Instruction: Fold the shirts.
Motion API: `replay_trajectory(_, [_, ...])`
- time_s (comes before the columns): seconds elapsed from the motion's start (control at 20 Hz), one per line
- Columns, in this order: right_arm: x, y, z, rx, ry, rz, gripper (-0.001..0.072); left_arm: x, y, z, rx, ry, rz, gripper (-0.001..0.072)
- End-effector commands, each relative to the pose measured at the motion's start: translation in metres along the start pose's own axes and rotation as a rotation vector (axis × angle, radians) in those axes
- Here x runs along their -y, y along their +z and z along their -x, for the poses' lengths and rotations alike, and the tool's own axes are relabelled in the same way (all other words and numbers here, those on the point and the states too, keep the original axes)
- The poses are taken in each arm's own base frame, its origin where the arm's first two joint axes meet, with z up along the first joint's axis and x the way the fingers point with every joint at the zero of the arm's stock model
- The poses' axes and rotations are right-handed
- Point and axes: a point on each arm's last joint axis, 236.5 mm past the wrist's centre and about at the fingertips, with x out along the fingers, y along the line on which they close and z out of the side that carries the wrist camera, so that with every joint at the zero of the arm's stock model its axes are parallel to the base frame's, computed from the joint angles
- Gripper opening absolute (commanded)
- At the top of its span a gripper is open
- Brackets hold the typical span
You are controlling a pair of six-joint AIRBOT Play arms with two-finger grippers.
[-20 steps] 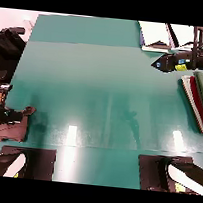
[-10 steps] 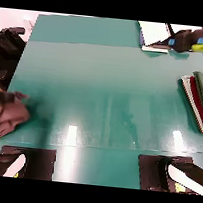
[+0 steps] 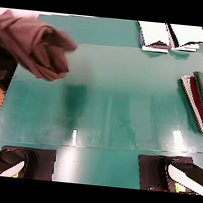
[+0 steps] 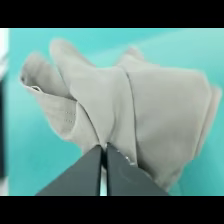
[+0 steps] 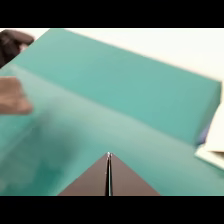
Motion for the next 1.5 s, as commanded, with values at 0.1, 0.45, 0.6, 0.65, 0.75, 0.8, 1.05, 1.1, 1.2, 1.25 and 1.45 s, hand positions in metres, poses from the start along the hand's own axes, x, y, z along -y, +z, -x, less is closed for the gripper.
replay_trajectory(0.1, [0.016, 0.021, 0.024, 0.049, -0.11, 0.033, 0.0017, 0.151, 0.031, -0.07, 0.023, -0.279, -0.348, 0.0021])
replay_trajectory(0.45, [0.018, 0.017, 0.023, 0.029, -0.115, 0.035, 0.0017, 0.343, -0.014, -0.106, -0.02, -0.805, -0.311, 0.0353])
replay_trajectory(0.6, [0.018, 0.017, 0.023, 0.03, -0.115, 0.034, 0.0017, 0.317, -0.027, -0.121, -0.11, -0.754, -0.288, 0.0571])
replay_trajectory(0.65, [0.018, 0.016, 0.023, 0.028, -0.114, 0.034, 0.0017, 0.292, -0.035, -0.131, -0.179, -0.714, -0.25, 0.0571])
replay_trajectory(0.75, [0.018, 0.015, 0.023, 0.021, -0.113, 0.034, 0.0017, 0.234, -0.059, -0.157, -0.335, -0.611, -0.123, 0.0571])
replay_trajectory(0.8, [0.018, 0.014, 0.023, 0.018, -0.112, 0.034, 0.0017, 0.205, -0.072, -0.172, -0.399, -0.555, -0.053, 0.0571])
replay_trajectory(1.05, [0.017, 0.014, 0.023, 0.018, -0.112, 0.034, 0.0017, 0.14, -0.188, -0.221, -0.712, -0.476, 0.264, 0.0571])
replay_trajectory(1.1, [0.017, 0.014, 0.023, 0.018, -0.112, 0.034, 0.0017, 0.142, -0.217, -0.226, -0.769, -0.481, 0.315, 0.0571])
replay_trajectory(1.2, [0.017, 0.014, 0.023, 0.017, -0.112, 0.033, 0.0017, 0.148, -0.271, -0.231, -0.86, -0.469, 0.386, 0.0572])
replay_trajectory(1.25, [0.017, 0.014, 0.023, 0.017, -0.112, 0.033, 0.0017, 0.152, -0.294, -0.233, -0.888, -0.46, 0.414, 0.0571])
replay_trajectory(1.45, [0.017, 0.014, 0.023, 0.018, -0.111, 0.033, 0.0017, 0.177, -0.332, -0.239, -0.89, -0.491, 0.572, 0.0571])
